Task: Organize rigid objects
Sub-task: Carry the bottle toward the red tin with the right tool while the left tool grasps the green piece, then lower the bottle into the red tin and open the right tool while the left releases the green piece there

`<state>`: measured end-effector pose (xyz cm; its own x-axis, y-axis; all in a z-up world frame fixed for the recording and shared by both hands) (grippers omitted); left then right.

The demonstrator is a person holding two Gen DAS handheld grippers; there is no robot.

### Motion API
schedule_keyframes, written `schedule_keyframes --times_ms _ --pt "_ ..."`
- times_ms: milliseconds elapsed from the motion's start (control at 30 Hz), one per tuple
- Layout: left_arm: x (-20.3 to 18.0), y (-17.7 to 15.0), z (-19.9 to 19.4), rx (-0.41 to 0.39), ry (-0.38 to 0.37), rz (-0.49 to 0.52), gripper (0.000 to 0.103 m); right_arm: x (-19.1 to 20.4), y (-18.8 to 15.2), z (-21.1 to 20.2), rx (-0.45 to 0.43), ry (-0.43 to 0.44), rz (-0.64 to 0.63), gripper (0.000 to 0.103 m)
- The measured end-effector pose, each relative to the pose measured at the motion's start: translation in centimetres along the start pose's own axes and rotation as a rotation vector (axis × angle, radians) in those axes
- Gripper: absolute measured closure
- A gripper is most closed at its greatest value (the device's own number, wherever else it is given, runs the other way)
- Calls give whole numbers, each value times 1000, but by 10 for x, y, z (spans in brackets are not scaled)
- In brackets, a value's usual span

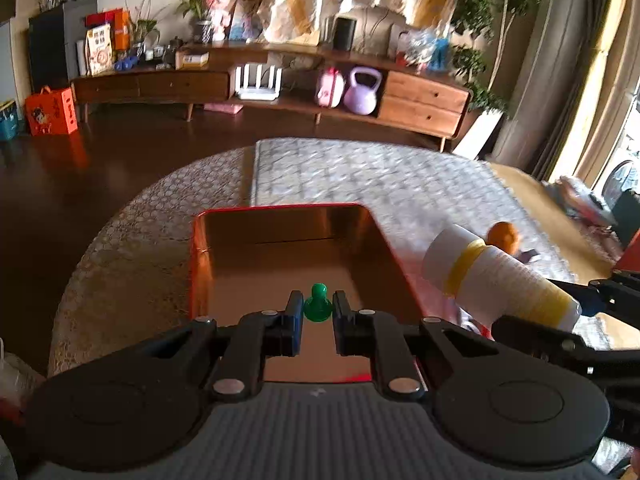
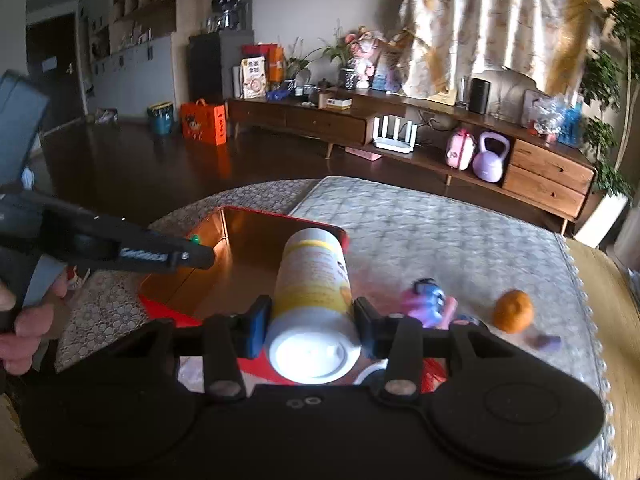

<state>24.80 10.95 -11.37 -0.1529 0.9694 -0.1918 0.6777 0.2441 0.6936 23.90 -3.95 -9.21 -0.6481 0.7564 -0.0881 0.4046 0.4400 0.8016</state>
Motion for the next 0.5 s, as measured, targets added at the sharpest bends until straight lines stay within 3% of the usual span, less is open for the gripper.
schedule_keyframes --times_ms 500 --pt "46 29 79 98 46 -28 88 37 9 96 100 -40 -141 60"
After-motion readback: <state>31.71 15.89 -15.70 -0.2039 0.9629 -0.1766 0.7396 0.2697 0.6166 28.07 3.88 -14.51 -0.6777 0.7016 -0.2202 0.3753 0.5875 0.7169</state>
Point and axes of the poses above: each gripper's, at about its wrist camera, not at the fingertips, and z roughly the way its jaws point, x to its left, y to its top, the point moved 10 cm from there along z, roughly the way its jaws point, and after that the axes turned 5 degrees about -z, right-handed, at the moved point
